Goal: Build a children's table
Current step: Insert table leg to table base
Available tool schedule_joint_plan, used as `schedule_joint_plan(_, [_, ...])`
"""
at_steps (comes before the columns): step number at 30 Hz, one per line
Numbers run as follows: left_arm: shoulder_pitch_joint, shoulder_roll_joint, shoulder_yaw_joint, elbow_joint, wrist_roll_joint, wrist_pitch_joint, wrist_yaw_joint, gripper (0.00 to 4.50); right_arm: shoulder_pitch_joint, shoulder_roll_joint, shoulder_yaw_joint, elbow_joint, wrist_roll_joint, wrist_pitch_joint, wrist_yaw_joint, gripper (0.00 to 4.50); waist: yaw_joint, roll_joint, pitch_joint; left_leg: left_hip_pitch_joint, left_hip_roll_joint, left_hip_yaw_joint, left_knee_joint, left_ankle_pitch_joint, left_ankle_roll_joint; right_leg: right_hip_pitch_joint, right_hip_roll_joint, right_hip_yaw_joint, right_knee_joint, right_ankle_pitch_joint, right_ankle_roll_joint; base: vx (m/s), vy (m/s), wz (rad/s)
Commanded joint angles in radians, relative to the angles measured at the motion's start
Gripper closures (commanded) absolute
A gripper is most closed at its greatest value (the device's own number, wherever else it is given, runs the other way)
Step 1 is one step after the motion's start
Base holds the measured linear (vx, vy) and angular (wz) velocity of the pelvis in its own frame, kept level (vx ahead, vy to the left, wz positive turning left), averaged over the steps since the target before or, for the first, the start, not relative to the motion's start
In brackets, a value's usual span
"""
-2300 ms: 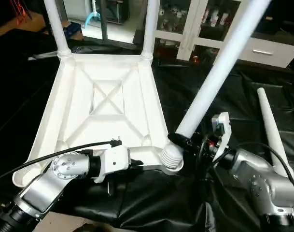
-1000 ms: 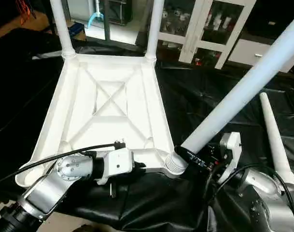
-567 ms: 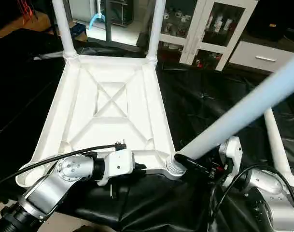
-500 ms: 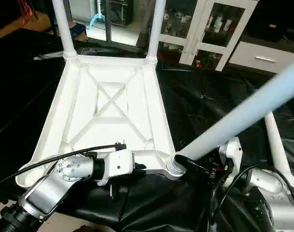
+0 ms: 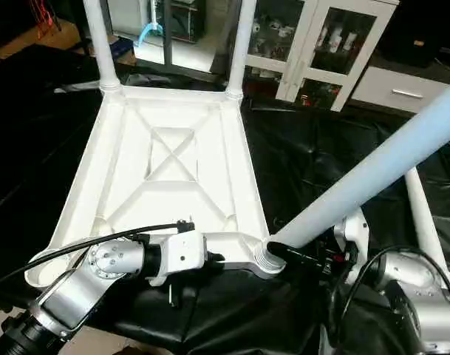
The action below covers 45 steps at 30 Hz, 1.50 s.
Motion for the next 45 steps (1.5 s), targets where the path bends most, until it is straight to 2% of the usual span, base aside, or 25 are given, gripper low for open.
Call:
schedule_joint_plan(1, [0.009, -0.002, 0.005, 0.036, -0.004, 0.009, 0.015, 4.50, 0.067, -0.018, 0.143, 0.079, -0.063, 0.103, 0.123, 2.66, -0.010, -0.006, -0.020, 0.029, 0.074, -0.039, -0.089, -0.296, 0.039, -0.002, -0.045, 0.030, -0.079, -0.205, -0.201, 0.000, 0.000, 0.00])
schedule_joint_plan(3, [0.010, -0.001, 0.005, 0.035, -0.004, 0.010, 0.015, 4.50, 0.065, -0.015, 0.144, 0.081, -0.054, 0.107, 0.140, 2.66, -0.009, -0.009, -0.022, 0.026, 0.074, -0.039, -0.087, -0.283, 0.044, 0.001, -0.047, 0.029, -0.077, -0.196, -0.205, 0.000, 0.000, 0.00])
schedule_joint_plan(5, [0.011, 0.000, 0.005, 0.034, -0.004, 0.010, 0.015, 4.50, 0.036, -0.005, 0.167, 0.028, -0.043, 0.163, 0.116, 2.66, -0.009, -0.009, -0.023, 0.027, 0.073, -0.039, -0.087, -0.272, 0.049, 0.003, -0.045, 0.028, -0.075, -0.183, -0.208, 0.000, 0.000, 0.00])
schedule_joint_plan(6, [0.011, 0.000, 0.004, 0.033, -0.004, 0.011, 0.014, 4.50, -0.012, 0.011, 0.197, -0.041, -0.031, 0.245, 0.067, 2.66, -0.014, -0.009, -0.021, 0.021, 0.070, -0.042, -0.091, -0.258, 0.049, 0.007, -0.041, 0.026, -0.072, -0.180, -0.207, 0.000, 0.000, 0.00])
schedule_joint_plan(7, [0.012, 0.000, 0.004, 0.033, -0.004, 0.011, 0.014, 4.50, -0.062, 0.029, 0.224, -0.092, -0.025, 0.314, 0.025, 2.66, -0.018, -0.007, -0.023, 0.023, 0.070, -0.042, -0.090, -0.248, 0.045, 0.005, -0.042, 0.026, -0.070, -0.181, -0.207, 0.000, 0.000, 0.00])
schedule_joint_plan(8, [0.013, 0.001, 0.004, 0.031, -0.004, 0.011, 0.014, 4.50, -0.104, 0.038, 0.247, -0.113, -0.023, 0.366, 0.009, 2.66, -0.020, -0.009, -0.025, 0.024, 0.071, -0.042, -0.088, -0.243, 0.042, 0.004, -0.042, 0.027, -0.070, -0.180, -0.205, 0.000, 0.000, 0.00])
schedule_joint_plan(9, [0.014, 0.001, 0.003, 0.031, -0.004, 0.011, 0.014, 4.50, -0.127, 0.042, 0.258, -0.115, -0.023, 0.389, 0.007, 2.66, -0.021, -0.008, -0.025, 0.025, 0.070, -0.042, -0.088, -0.239, 0.038, 0.004, -0.042, 0.027, -0.068, -0.182, -0.207, 0.000, 0.000, 0.00])
schedule_joint_plan(10, [0.016, 0.001, 0.003, 0.029, -0.003, 0.011, 0.013, 4.50, -0.140, 0.040, 0.266, -0.108, -0.030, 0.394, 0.016, 2.66, -0.023, -0.004, -0.025, 0.026, 0.071, -0.041, -0.088, -0.240, 0.029, 0.003, -0.044, 0.027, -0.070, -0.195, -0.207, 0.000, 0.000, 0.00])
schedule_joint_plan(11, [0.016, 0.001, 0.003, 0.029, -0.003, 0.011, 0.013, 4.50, -0.145, 0.038, 0.270, -0.102, -0.037, 0.393, 0.021, 2.66, -0.019, -0.001, -0.025, 0.035, 0.074, -0.037, -0.086, -0.261, 0.017, -0.005, -0.046, 0.030, -0.074, -0.206, -0.209, 0.000, 0.000, 0.00])
schedule_joint_plan(12, [0.017, 0.001, 0.003, 0.029, -0.003, 0.010, 0.012, 4.50, -0.151, 0.035, 0.274, -0.095, -0.046, 0.392, 0.026, 2.66, -0.017, -0.001, -0.024, 0.034, 0.074, -0.037, -0.087, -0.267, 0.012, -0.004, -0.046, 0.030, -0.074, -0.208, -0.208, 0.000, 0.000, 0.00])
schedule_joint_plan(13, [0.017, 0.001, 0.002, 0.028, -0.003, 0.011, 0.011, 4.50, -0.164, 0.033, 0.280, -0.076, -0.069, 0.383, 0.033, 2.66, -0.014, -0.001, -0.028, 0.031, 0.074, -0.038, -0.088, -0.248, 0.002, 0.001, -0.045, 0.029, -0.068, -0.171, -0.206, 0.000, 0.000, 0.00])
schedule_joint_plan(15, [0.017, 0.001, 0.001, 0.027, -0.003, 0.011, 0.012, 4.50, -0.172, 0.037, 0.279, -0.064, -0.080, 0.383, 0.034, 2.66, -0.014, -0.001, -0.029, 0.030, 0.073, -0.037, -0.087, -0.224, 0.004, 0.002, -0.042, 0.028, -0.062, -0.121, -0.210, 0.000, 0.000, 0.00])
schedule_joint_plan(16, [0.017, 0.000, 0.000, 0.026, -0.004, 0.012, 0.012, 4.50, -0.194, 0.049, 0.269, -0.035, -0.096, 0.386, 0.015, 2.66, -0.014, -0.003, -0.030, 0.030, 0.072, -0.035, -0.084, -0.200, 0.016, 0.005, -0.042, 0.027, -0.057, -0.069, -0.220, 0.000, 0.000, 0.00])
schedule_joint_plan(21, [0.021, 0.000, 0.003, 0.021, -0.003, 0.013, 0.012, 4.50, -0.199, 0.049, 0.258, -0.040, -0.091, 0.419, -0.009, 2.66, -0.011, -0.004, -0.027, 0.031, 0.072, -0.034, -0.085, -0.218, 0.022, 0.005, -0.045, 0.029, -0.060, -0.101, -0.228, 0.000, 0.000, 0.00])
schedule_joint_plan(24, [0.023, 0.001, 0.006, 0.018, -0.002, 0.015, 0.013, 4.50, -0.187, 0.054, 0.236, -0.042, -0.079, 0.414, -0.027, 2.66, -0.012, -0.004, -0.027, 0.031, 0.073, -0.035, -0.086, -0.224, 0.013, 0.005, -0.045, 0.029, -0.062, -0.115, -0.221, 0.000, 0.000, 0.00])
schedule_joint_plan(25, [0.025, 0.003, 0.007, 0.017, -0.002, 0.015, 0.014, 4.50, -0.172, 0.082, 0.176, -0.051, -0.041, 0.406, -0.071, 2.66, -0.011, -0.002, -0.026, 0.032, 0.072, -0.034, -0.086, -0.223, 0.012, 0.004, -0.044, 0.030, -0.062, -0.108, -0.220, 0.000, 0.000, 0.00])
schedule_joint_plan(26, [0.026, 0.004, 0.007, 0.016, -0.002, 0.015, 0.015, 4.50, -0.167, 0.096, 0.150, -0.053, -0.028, 0.402, -0.089, 2.66, -0.010, -0.003, -0.027, 0.032, 0.072, -0.034, -0.086, -0.221, 0.012, 0.003, -0.045, 0.030, -0.061, -0.099, -0.220, 0.000, 0.000, 0.00])
schedule_joint_plan(28, [0.025, 0.005, 0.010, 0.017, -0.003, 0.014, 0.016, 4.50, -0.166, 0.142, 0.051, -0.075, 0.061, 0.443, -0.147, 2.66, -0.012, -0.006, -0.028, 0.027, 0.070, -0.035, -0.086, -0.209, 0.019, 0.007, -0.043, 0.029, -0.058, -0.085, -0.223, 0.000, 0.000, 0.00])
schedule_joint_plan(30, [0.025, 0.005, 0.011, 0.017, -0.003, 0.013, 0.017, 4.50, -0.166, 0.150, 0.028, -0.082, 0.081, 0.454, -0.159, 2.66, -0.015, -0.005, -0.028, 0.026, 0.069, -0.034, -0.083, -0.193, 0.031, 0.007, -0.044, 0.028, -0.057, -0.079, -0.228, 0.000, 0.000, 0.00])
schedule_joint_plan(31, [0.024, 0.004, 0.012, 0.019, -0.002, 0.012, 0.017, 4.50, -0.163, 0.157, -0.037, -0.102, 0.166, 0.522, -0.182, 2.66, -0.016, 0.000, -0.026, 0.025, 0.069, -0.034, -0.085, -0.200, 0.034, 0.006, -0.044, 0.029, -0.060, -0.102, -0.227, 0.000, 0.000, 0.00])
schedule_joint_plan(32, [0.024, 0.004, 0.012, 0.019, -0.002, 0.012, 0.017, 4.50, -0.163, 0.157, -0.037, -0.102, 0.166, 0.522, -0.182, 2.66, -0.016, -0.001, -0.024, 0.027, 0.069, -0.034, -0.085, -0.211, 0.035, 0.005, -0.044, 0.030, -0.063, -0.120, -0.227, 0.000, 0.000, 0.00])
schedule_joint_plan(34, [0.020, 0.000, 0.012, 0.024, -0.001, 0.010, 0.018, 4.50, -0.150, 0.137, -0.100, -0.113, 0.255, 0.597, -0.187, 2.66, -0.017, 0.001, -0.025, 0.027, 0.072, -0.037, -0.085, -0.222, 0.028, 0.006, -0.048, 0.030, -0.065, -0.157, -0.220, 0.000, 0.000, 0.00])
schedule_joint_plan(36, [0.019, -0.001, 0.011, 0.027, 0.000, 0.009, 0.018, 4.50, -0.141, 0.128, -0.123, -0.117, 0.276, 0.621, -0.187, 2.66, -0.017, 0.003, -0.024, 0.026, 0.071, -0.036, -0.086, -0.217, 0.024, 0.005, -0.048, 0.029, -0.066, -0.163, -0.218, 0.000, 0.000, 0.00])
schedule_joint_plan(41, [0.017, -0.005, 0.011, 0.030, 0.003, 0.005, 0.017, 4.50, -0.096, 0.106, -0.145, -0.162, 0.272, 0.652, -0.197, 2.66, -0.016, 0.003, -0.023, 0.026, 0.070, -0.033, -0.083, -0.190, 0.026, 0.004, -0.046, 0.030, -0.066, -0.143, -0.213, 0.000, 0.000, 0.00])
schedule_joint_plan(45, [0.018, -0.004, 0.011, 0.032, 0.005, 0.003, 0.018, 4.50, -0.096, 0.104, -0.138, -0.155, 0.233, 0.604, -0.222, 2.66, -0.019, 0.002, -0.019, 0.025, 0.070, -0.035, -0.086, -0.219, 0.015, 0.000, -0.048, 0.029, -0.071, -0.202, -0.204, 0.000, 0.000, 0.00])
